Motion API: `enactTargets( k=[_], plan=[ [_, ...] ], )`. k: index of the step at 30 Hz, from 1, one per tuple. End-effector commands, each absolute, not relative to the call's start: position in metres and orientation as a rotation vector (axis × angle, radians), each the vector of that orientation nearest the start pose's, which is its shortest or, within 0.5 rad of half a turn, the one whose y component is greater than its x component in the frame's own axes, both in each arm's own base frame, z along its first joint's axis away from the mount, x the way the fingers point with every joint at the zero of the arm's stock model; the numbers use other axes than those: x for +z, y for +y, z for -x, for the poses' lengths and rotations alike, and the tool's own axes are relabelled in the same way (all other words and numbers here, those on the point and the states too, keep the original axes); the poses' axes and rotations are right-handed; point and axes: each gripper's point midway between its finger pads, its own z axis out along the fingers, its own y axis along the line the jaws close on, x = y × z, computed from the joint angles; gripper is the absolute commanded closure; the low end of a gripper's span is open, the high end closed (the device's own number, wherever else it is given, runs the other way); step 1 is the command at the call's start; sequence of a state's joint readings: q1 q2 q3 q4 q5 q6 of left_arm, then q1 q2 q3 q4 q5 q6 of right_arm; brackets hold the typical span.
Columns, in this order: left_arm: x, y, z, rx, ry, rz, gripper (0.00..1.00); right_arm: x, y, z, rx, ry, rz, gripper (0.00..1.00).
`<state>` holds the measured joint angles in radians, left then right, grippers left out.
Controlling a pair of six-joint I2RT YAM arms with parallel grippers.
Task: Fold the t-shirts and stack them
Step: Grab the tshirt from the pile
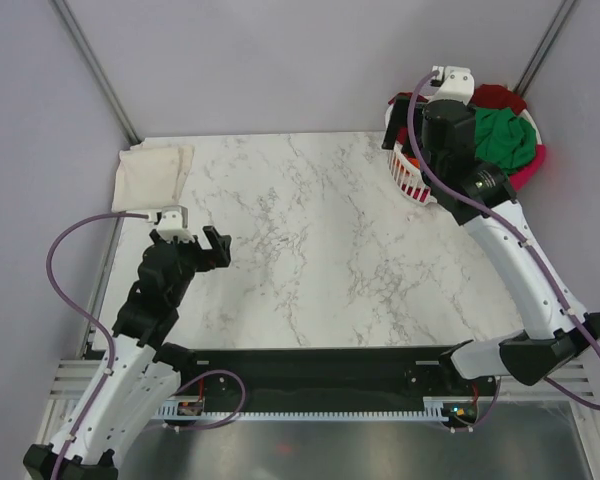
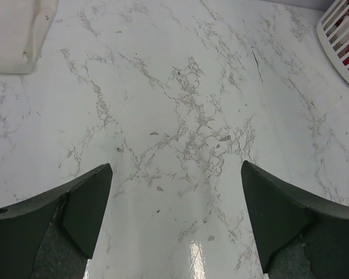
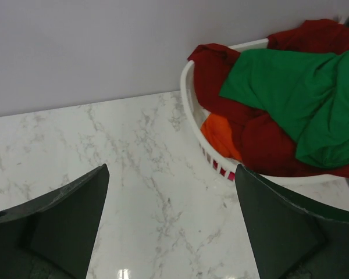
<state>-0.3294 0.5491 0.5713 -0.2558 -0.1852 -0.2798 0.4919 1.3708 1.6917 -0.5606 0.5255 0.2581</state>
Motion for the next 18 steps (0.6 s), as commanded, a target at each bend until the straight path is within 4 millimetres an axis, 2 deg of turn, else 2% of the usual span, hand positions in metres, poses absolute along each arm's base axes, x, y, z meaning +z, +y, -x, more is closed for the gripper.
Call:
enactTargets(
  k=[1, 2, 3, 4, 5, 7, 8, 10, 11, 12, 13, 14, 16, 17, 18],
  plan=[
    [0.244, -0.077, -0.261, -0.346, 1.762, 0.090, 0.00, 0.434, 0.084, -0.383, -0.034, 1.716, -0.209, 0.02],
    [0.244, -0.078, -0.261, -0.352, 1.763, 0.084, 0.00, 0.438, 0.079, -0.384, -0.070, 1.690, -0.196, 0.02],
    [0.244, -0.080, -0.261, -0.359, 1.769, 0.075, 0.00, 0.425, 0.070, -0.385, -0.129, 1.702, -0.208, 0.02],
    [0.245, -0.081, -0.260, -0.363, 1.773, 0.066, 0.00, 0.421, 0.057, -0.387, -0.187, 1.690, -0.253, 0.02],
    [0.246, -0.084, -0.259, -0.377, 1.776, 0.054, 0.00, 0.414, 0.026, -0.395, -0.241, 1.695, -0.321, 0.02],
    [0.245, -0.087, -0.260, -0.390, 1.788, 0.048, 0.00, 0.390, -0.009, -0.415, -0.251, 1.749, -0.444, 0.02],
    [0.243, -0.088, -0.260, -0.392, 1.796, 0.046, 0.00, 0.382, -0.042, -0.420, -0.237, 1.779, -0.507, 0.02],
    [0.242, -0.089, -0.260, -0.400, 1.800, 0.043, 0.00, 0.356, -0.075, -0.435, -0.207, 1.817, -0.629, 0.02],
    [0.240, -0.090, -0.260, -0.402, 1.806, 0.040, 0.00, 0.350, -0.108, -0.435, -0.224, 1.802, -0.714, 0.02],
    [0.240, -0.091, -0.260, -0.404, 1.806, 0.038, 0.00, 0.330, -0.112, -0.449, -0.147, 1.845, -0.742, 0.02],
    [0.239, -0.091, -0.260, -0.404, 1.809, 0.037, 0.00, 0.321, -0.120, -0.455, -0.121, 1.860, -0.761, 0.02],
    [0.239, -0.092, -0.260, -0.404, 1.812, 0.033, 0.00, 0.306, -0.136, -0.467, -0.082, 1.876, -0.788, 0.03],
    [0.239, -0.093, -0.260, -0.410, 1.811, 0.028, 0.00, 0.292, -0.149, -0.478, -0.050, 1.888, -0.812, 0.03],
    [0.238, -0.095, -0.259, -0.414, 1.813, 0.022, 0.00, 0.281, -0.161, -0.488, -0.037, 1.896, -0.833, 0.05],
    [0.238, -0.095, -0.259, -0.414, 1.815, 0.021, 0.00, 0.278, -0.166, -0.492, -0.038, 1.895, -0.840, 0.05]
  ],
)
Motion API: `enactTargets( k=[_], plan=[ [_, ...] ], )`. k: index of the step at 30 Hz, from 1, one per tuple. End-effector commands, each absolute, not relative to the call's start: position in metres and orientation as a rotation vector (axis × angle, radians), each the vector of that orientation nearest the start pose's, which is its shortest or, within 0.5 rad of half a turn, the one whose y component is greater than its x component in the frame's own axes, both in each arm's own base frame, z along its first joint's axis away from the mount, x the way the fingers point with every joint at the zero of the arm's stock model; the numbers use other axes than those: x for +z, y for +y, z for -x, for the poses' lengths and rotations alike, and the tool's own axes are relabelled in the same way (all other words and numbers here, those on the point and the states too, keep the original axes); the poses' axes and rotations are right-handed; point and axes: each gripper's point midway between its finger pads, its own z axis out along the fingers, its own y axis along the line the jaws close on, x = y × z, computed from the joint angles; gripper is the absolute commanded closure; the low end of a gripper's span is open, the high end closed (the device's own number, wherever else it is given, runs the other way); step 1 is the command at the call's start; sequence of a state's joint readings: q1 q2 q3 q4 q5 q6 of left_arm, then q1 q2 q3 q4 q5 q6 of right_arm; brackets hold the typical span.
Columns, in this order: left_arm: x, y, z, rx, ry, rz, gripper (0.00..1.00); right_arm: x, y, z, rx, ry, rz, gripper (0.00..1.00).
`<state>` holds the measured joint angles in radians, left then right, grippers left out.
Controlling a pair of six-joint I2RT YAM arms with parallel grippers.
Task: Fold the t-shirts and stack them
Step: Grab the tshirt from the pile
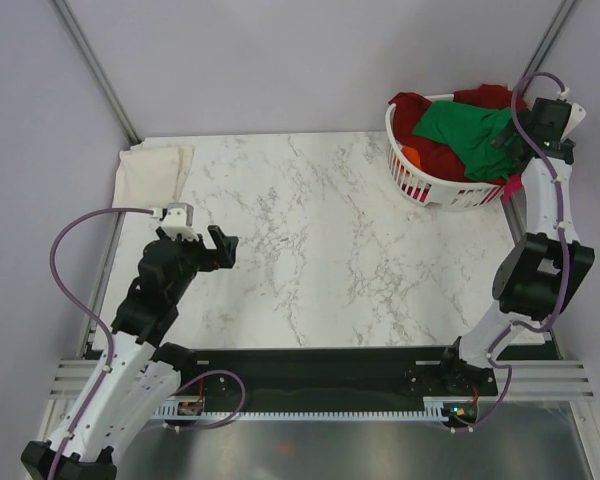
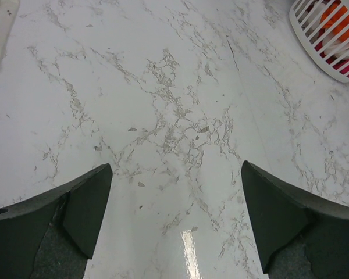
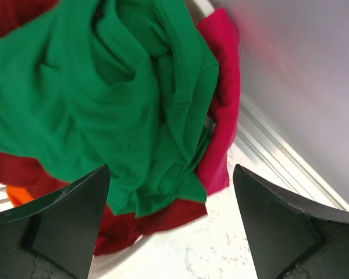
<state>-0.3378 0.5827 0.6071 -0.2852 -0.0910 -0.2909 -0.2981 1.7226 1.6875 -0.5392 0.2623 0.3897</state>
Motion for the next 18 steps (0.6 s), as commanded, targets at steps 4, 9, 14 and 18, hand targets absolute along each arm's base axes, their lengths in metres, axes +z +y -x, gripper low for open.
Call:
enactTargets(
  k=[4, 9, 14, 18],
  plan=[
    [0.234, -0.098, -0.259, -0.417, 1.828, 0.005, 0.00, 0.263, -0.182, -0.514, -0.016, 1.902, -0.839, 0.08],
    [0.234, -0.097, -0.260, -0.413, 1.829, 0.010, 0.00, 0.248, -0.187, -0.536, 0.015, 1.921, -0.833, 0.16],
    [0.231, -0.100, -0.261, -0.424, 1.844, 0.002, 0.00, 0.246, -0.176, -0.546, 0.096, 1.926, -0.789, 0.69],
    [0.230, -0.102, -0.261, -0.431, 1.848, 0.000, 0.00, 0.258, -0.170, -0.543, 0.119, 1.916, -0.752, 1.00]
  ],
)
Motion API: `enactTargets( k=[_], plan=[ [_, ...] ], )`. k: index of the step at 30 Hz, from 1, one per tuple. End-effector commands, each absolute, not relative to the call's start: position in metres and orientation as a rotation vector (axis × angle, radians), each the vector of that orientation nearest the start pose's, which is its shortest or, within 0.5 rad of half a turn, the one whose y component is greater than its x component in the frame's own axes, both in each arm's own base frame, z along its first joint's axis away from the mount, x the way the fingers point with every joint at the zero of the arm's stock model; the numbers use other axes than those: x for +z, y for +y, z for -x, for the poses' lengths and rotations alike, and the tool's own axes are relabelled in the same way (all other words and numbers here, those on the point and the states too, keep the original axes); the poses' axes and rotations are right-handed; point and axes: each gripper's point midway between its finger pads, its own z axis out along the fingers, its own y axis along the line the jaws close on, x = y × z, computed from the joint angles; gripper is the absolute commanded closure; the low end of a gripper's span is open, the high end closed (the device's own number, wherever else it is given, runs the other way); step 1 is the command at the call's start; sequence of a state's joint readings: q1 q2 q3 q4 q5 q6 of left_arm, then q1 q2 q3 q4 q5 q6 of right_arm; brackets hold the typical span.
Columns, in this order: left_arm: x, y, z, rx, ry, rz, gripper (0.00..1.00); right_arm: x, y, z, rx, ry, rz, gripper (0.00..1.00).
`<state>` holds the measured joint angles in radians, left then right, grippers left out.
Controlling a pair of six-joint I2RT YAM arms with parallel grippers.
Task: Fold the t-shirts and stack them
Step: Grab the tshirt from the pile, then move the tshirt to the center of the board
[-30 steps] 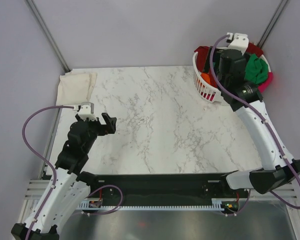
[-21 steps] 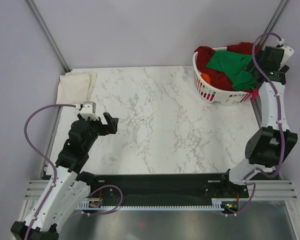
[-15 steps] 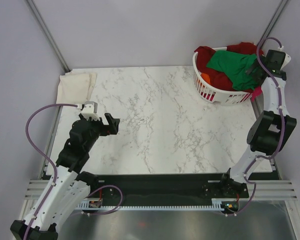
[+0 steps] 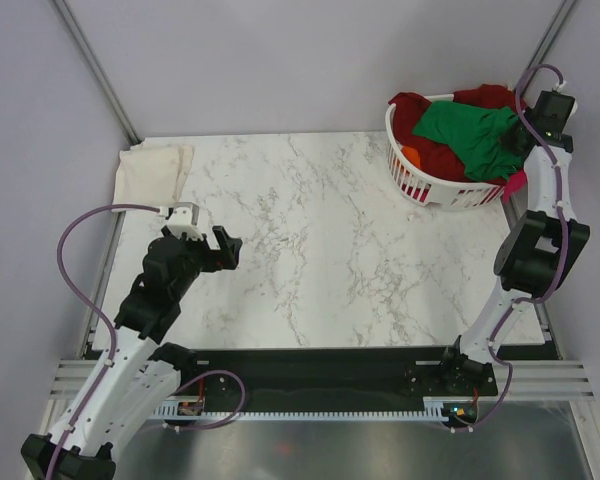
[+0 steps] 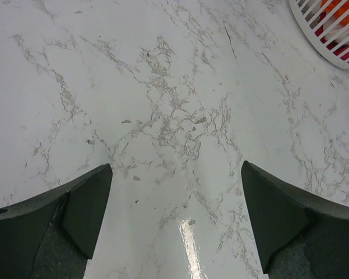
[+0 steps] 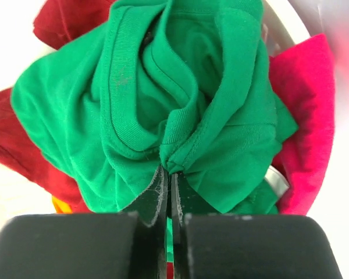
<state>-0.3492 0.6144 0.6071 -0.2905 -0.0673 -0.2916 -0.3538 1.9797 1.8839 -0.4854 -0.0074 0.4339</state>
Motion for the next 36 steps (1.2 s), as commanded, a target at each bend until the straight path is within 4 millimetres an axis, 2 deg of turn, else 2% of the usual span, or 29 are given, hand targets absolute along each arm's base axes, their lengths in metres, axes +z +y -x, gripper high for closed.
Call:
enactTargets(
  k=[1, 3, 4, 5, 6, 7, 8, 9, 10, 11, 12, 13, 14, 15, 16, 17, 18, 19, 21, 22, 24, 25, 27, 28, 30, 31, 33, 34, 36],
  plan=[
    [0.231, -0.102, -0.261, -0.433, 1.845, -0.001, 0.00, 0.263, -0.167, -0.543, 0.125, 1.911, -0.742, 1.00],
    [0.232, -0.102, -0.261, -0.431, 1.844, -0.001, 0.00, 0.289, -0.154, -0.540, 0.157, 1.878, -0.693, 1.00],
    [0.232, -0.101, -0.261, -0.428, 1.845, -0.001, 0.00, 0.300, -0.138, -0.540, 0.181, 1.882, -0.645, 1.00],
    [0.231, -0.101, -0.261, -0.425, 1.848, 0.001, 0.01, 0.337, -0.123, -0.537, 0.209, 1.831, -0.579, 1.00],
    [0.231, -0.100, -0.262, -0.419, 1.847, 0.001, 0.01, 0.359, -0.105, -0.535, 0.256, 1.809, -0.516, 1.00],
    [0.231, -0.100, -0.261, -0.418, 1.845, 0.000, 0.01, 0.385, -0.071, -0.530, 0.378, 1.790, -0.390, 1.00],
    [0.231, -0.099, -0.262, -0.409, 1.846, 0.000, 0.01, 0.440, -0.034, -0.514, 0.447, 1.700, -0.263, 1.00],
    [0.232, -0.098, -0.262, -0.402, 1.844, -0.001, 0.01, 0.470, -0.007, -0.501, 0.504, 1.650, -0.166, 1.00],
    [0.232, -0.097, -0.262, -0.395, 1.843, 0.002, 0.02, 0.507, 0.037, -0.483, 0.586, 1.564, -0.016, 1.00],
    [0.233, -0.094, -0.262, -0.380, 1.841, 0.011, 0.02, 0.529, 0.056, -0.467, 0.609, 1.503, 0.046, 1.00],
    [0.234, -0.093, -0.262, -0.374, 1.837, 0.014, 0.03, 0.569, 0.073, -0.429, 0.615, 1.391, 0.110, 1.00],
    [0.235, -0.091, -0.262, -0.368, 1.835, 0.020, 0.03, 0.602, 0.085, -0.408, 0.620, 1.249, 0.171, 1.00],
    [0.235, -0.090, -0.262, -0.361, 1.833, 0.025, 0.03, 0.581, 0.093, -0.407, 0.673, 1.265, 0.151, 0.95],
    [0.237, -0.089, -0.262, -0.360, 1.828, 0.028, 0.04, 0.600, 0.092, -0.374, 0.677, 1.184, 0.145, 0.88],
    [0.236, -0.089, -0.261, -0.359, 1.829, 0.027, 0.04, 0.581, 0.088, -0.380, 0.670, 1.191, 0.108, 0.30],
    [0.236, -0.088, -0.261, -0.355, 1.829, 0.031, 0.04, 0.582, 0.080, -0.370, 0.641, 1.182, 0.066, 0.02],
    [0.237, -0.088, -0.261, -0.353, 1.827, 0.033, 0.04, 0.568, 0.077, -0.373, 0.621, 1.221, 0.045, 0.02],
    [0.237, -0.087, -0.261, -0.349, 1.826, 0.036, 0.04, 0.530, 0.073, -0.382, 0.605, 1.349, -0.007, 0.02],
    [0.241, -0.085, -0.261, -0.340, 1.820, 0.046, 0.04, 0.495, 0.062, -0.385, 0.549, 1.453, -0.080, 0.02],
    [0.239, -0.081, -0.261, -0.320, 1.825, 0.060, 0.04, 0.453, 0.060, -0.389, 0.543, 1.565, -0.123, 0.02],
    [0.244, -0.077, -0.261, -0.306, 1.818, 0.077, 0.04, 0.417, 0.049, -0.386, 0.504, 1.652, -0.220, 0.02],
    [0.245, -0.075, -0.260, -0.297, 1.818, 0.090, 0.03, 0.374, 0.047, -0.384, 0.511, 1.755, -0.305, 0.02],
    [0.244, -0.072, -0.260, -0.285, 1.821, 0.107, 0.03, 0.340, 0.058, -0.374, 0.579, 1.840, -0.325, 0.02],
    [0.244, -0.072, -0.259, -0.289, 1.823, 0.105, 0.02, 0.310, 0.064, -0.369, 0.608, 1.910, -0.331, 0.02],
    [0.246, -0.078, -0.257, -0.330, 1.840, 0.105, 0.00, 0.288, 0.084, -0.354, 0.650, 1.971, -0.295, 0.02],
    [0.247, -0.082, -0.256, -0.354, 1.846, 0.101, 0.00, 0.267, 0.094, -0.344, 0.650, 2.024, -0.258, 0.02],
    [0.245, -0.095, -0.253, -0.427, 1.883, 0.080, 0.00, 0.260, 0.095, -0.332, 0.620, 2.035, -0.248, 0.02],
    [0.242, -0.104, -0.251, -0.475, 1.909, 0.063, 0.00, 0.244, 0.098, -0.326, 0.612, 2.067, -0.245, 0.02],
    [0.228, -0.114, -0.251, -0.530, 1.985, 0.091, 0.00, 0.235, 0.101, -0.320, 0.617, 2.085, -0.238, 0.02]
  ],
)
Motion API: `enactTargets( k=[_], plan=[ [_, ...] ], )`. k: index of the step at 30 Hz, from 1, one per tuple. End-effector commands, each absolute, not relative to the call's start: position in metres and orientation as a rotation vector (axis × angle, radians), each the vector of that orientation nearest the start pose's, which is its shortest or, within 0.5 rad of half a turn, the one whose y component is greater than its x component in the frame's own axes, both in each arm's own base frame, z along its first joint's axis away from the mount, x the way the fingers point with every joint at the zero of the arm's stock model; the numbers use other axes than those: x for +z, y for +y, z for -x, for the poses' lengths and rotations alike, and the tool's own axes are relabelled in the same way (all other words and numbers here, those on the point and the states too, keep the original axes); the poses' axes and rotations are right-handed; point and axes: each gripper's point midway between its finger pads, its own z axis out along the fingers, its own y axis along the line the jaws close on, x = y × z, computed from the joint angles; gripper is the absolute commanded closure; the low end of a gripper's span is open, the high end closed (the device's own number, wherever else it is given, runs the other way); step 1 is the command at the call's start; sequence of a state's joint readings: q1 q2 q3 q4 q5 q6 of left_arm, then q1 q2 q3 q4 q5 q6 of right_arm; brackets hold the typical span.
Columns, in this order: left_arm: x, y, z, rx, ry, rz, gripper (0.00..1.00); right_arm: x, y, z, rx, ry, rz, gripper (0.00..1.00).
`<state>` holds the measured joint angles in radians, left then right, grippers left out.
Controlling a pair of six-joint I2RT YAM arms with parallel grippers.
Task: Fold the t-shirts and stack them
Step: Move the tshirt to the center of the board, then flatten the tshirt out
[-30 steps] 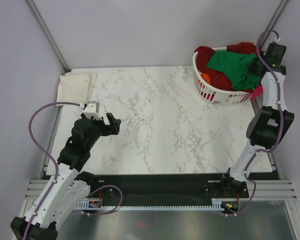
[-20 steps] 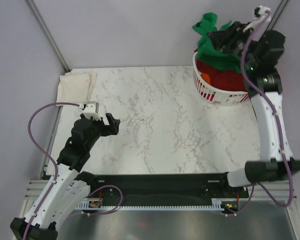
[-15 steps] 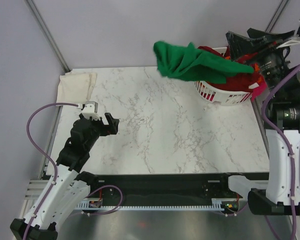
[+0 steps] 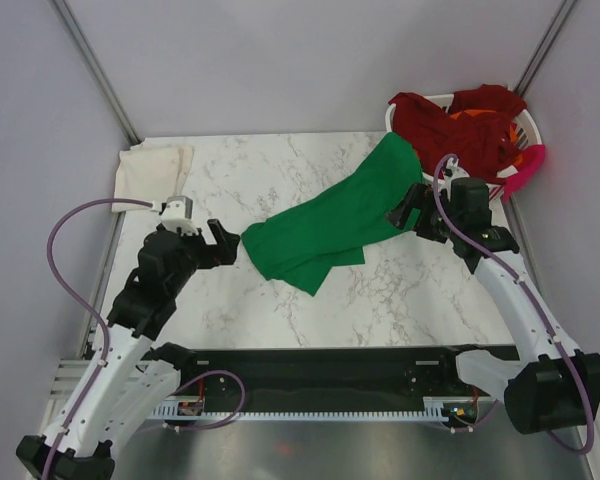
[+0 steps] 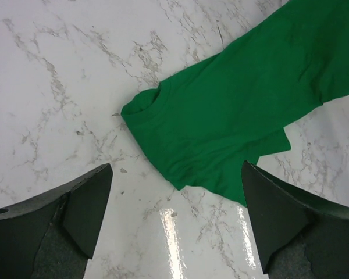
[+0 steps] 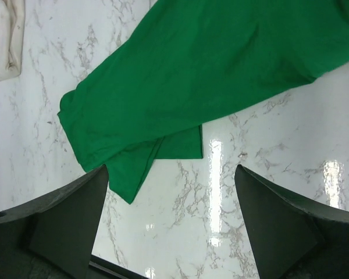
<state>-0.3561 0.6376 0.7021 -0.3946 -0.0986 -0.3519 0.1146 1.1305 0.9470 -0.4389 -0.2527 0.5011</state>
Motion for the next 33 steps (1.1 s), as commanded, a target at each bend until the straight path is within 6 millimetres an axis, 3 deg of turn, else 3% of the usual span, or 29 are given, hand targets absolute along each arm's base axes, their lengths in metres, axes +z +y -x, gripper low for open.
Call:
enactTargets(
  k=[1, 5, 9, 11, 12, 13, 14, 16, 23, 28, 33],
  plan=[
    [0.221, -0.125, -0.248, -0.581, 2.021, 0.075, 0.00, 0.223, 0.106, -0.316, 0.624, 2.117, -0.230, 0.02],
    [0.190, -0.154, -0.240, -0.670, 2.151, 0.132, 0.01, 0.187, 0.113, -0.313, 0.614, 2.220, -0.213, 0.02],
    [0.146, -0.188, -0.230, -0.624, 2.313, 0.110, 0.04, 0.162, 0.118, -0.307, 0.607, 2.280, -0.204, 0.02],
    [0.136, -0.207, -0.226, -0.625, 2.346, 0.065, 0.09, 0.157, 0.122, -0.304, 0.619, 2.292, -0.193, 0.02],
    [0.131, -0.214, -0.226, -0.635, 2.364, 0.058, 0.18, 0.154, 0.126, -0.302, 0.628, 2.296, -0.182, 0.02],
    [0.114, -0.224, -0.222, -0.638, 2.434, 0.035, 0.20, 0.152, 0.128, -0.301, 0.633, 2.301, -0.177, 0.02],
    [0.113, -0.233, -0.225, -0.669, 2.441, 0.028, 0.24, 0.151, 0.129, -0.300, 0.634, 2.302, -0.174, 0.02],
    [0.089, -0.243, -0.223, -0.639, 2.526, 0.013, 0.25, 0.149, 0.130, -0.297, 0.636, 2.304, -0.167, 0.02],
    [0.059, -0.284, -0.235, -0.561, 2.568, -0.065, 0.12, 0.147, 0.126, -0.290, 0.613, 2.306, -0.134, 0.02],
    [0.051, -0.306, -0.240, -0.544, 2.578, -0.080, 0.11, 0.138, 0.124, -0.284, 0.601, 2.325, -0.122, 0.02],
    [0.032, -0.308, -0.239, -0.501, 2.623, -0.069, 0.16, 0.133, 0.122, -0.283, 0.583, 2.339, -0.101, 0.02]
  ],
)
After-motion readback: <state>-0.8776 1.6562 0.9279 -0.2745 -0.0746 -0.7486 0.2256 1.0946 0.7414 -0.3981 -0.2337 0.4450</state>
